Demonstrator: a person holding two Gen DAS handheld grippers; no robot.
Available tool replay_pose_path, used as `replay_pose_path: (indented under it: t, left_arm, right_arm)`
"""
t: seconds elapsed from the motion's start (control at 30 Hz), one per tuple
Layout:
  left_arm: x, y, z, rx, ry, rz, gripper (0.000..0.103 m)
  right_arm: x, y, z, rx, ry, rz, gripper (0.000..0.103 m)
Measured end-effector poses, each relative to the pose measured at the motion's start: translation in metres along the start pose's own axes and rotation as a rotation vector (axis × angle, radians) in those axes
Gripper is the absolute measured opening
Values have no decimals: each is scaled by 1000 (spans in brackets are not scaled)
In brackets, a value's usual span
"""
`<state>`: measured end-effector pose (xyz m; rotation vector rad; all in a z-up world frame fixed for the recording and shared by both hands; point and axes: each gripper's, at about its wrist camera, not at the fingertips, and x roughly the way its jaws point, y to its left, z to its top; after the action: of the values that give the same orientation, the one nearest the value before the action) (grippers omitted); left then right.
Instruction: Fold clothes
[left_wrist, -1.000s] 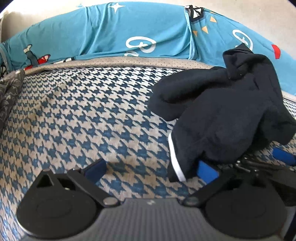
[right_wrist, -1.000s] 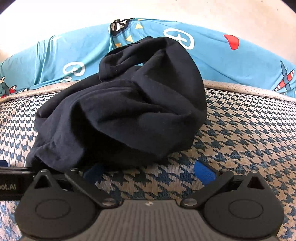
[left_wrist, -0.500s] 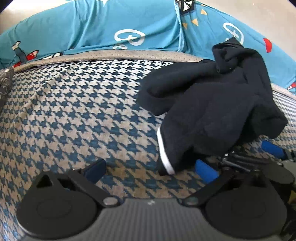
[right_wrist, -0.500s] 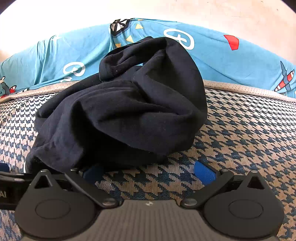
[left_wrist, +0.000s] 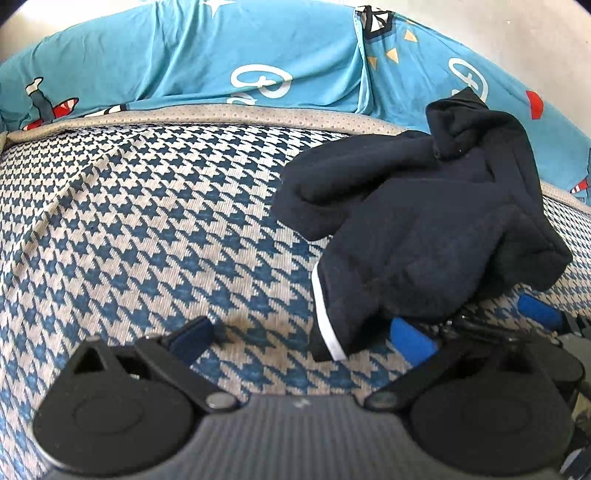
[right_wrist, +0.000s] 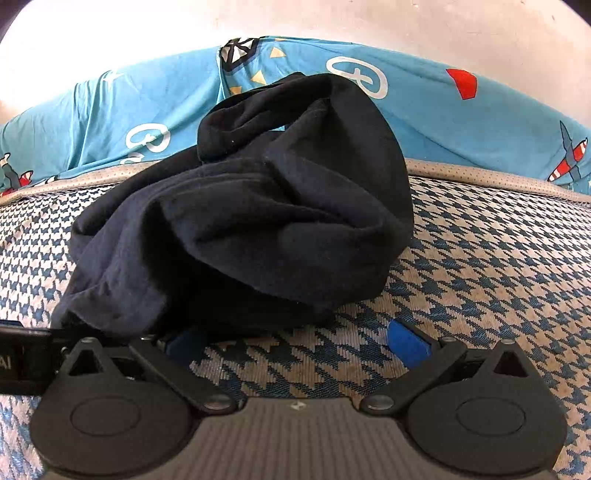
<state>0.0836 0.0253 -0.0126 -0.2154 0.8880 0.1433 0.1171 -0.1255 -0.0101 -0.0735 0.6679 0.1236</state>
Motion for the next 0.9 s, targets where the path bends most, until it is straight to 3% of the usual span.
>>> replay_pose_path:
  t: [0.2,0.5,0.77,0.9]
  left_arm:
    - [-8,1,-4,-11,12,-21,103]
    - [-17,7,20,-131,58,-42,103]
    - [-24,-3,42,-33,64,19,103]
    - [-23,-3,41,-42,65,4,103]
  right_arm:
    - [1,-1,0,-1,0,1,103]
    - [1,-1,1,-2,-1,2,103]
    - [0,-2,-1,-5,-3,4,103]
    - [0,-2,-2,-5,-4,5,103]
